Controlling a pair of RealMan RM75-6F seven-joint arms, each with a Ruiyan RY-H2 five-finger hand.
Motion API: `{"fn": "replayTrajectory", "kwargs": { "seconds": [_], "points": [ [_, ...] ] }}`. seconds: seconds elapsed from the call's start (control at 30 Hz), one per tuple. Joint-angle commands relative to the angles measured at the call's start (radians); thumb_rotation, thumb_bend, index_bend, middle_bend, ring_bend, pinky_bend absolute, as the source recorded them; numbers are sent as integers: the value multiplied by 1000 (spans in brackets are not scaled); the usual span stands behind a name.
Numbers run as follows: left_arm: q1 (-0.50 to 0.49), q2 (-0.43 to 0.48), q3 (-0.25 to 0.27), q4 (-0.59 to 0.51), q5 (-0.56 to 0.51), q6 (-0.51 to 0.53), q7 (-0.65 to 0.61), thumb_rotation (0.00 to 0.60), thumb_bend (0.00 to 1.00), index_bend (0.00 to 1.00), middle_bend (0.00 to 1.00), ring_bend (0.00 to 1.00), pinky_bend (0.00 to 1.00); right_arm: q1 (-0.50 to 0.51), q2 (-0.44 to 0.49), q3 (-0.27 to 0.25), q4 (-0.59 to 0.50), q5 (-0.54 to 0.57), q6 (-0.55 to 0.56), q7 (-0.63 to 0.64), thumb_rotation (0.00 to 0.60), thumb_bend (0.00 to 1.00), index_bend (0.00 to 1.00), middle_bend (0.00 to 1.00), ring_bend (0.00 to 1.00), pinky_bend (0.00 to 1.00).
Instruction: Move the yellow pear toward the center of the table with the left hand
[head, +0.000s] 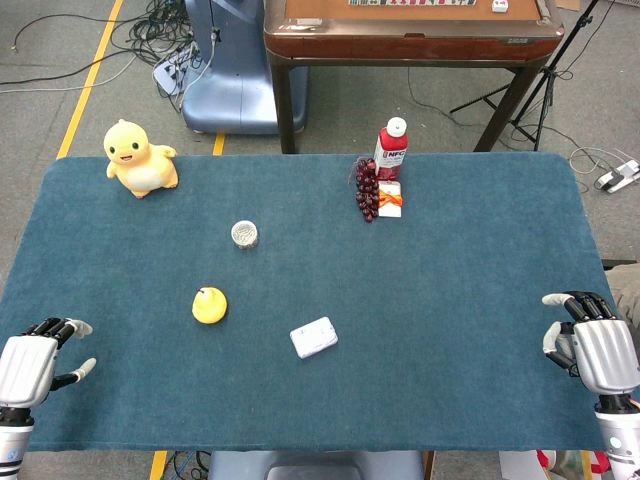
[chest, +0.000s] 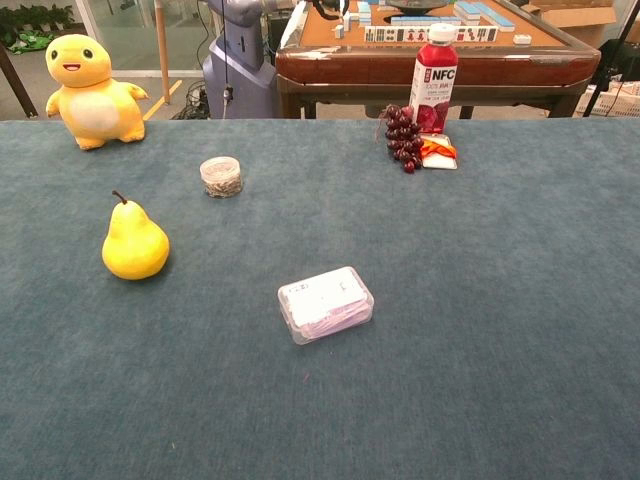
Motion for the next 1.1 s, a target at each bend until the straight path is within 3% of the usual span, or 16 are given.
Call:
{"fn": "replayTrajectory", "kwargs": {
  "seconds": [0.03,0.37,0.63,0.77,0.93,1.1],
  "points": [
    [-1,1,-1,0,0,-1,2,600,0,452,487,402,526,2,1,-3,-3,-9,-2,-2,600,234,573,374,250,260],
    [1,-5,4,8,-5,-8,11,600,0,399,489,402,529,-1,15,-6,-20,-30,15,19,600,235,573,374,250,260],
    [-17,-55,0,68,34,9,-5,600,0,170,474,420,551,-38,48,-17,-54,-74,96,22,600,235,568,374,250,260],
    [-26,-80,2,88,50,10,-5,600,0,22,266,270,509,-48,55,-19,-59,-81,113,29,600,235,568,374,250,260],
    [-51,-100,3,108,67,-8,-9,600,0,0,48,89,363,-50,58,-21,-65,-92,117,29,600,235,568,374,250,260],
    [-84,-120,-4,113,61,-55,14,600,0,0,0,1,263,-48,58,-19,-65,-93,113,29,600,235,568,374,250,260]
  ]
}}
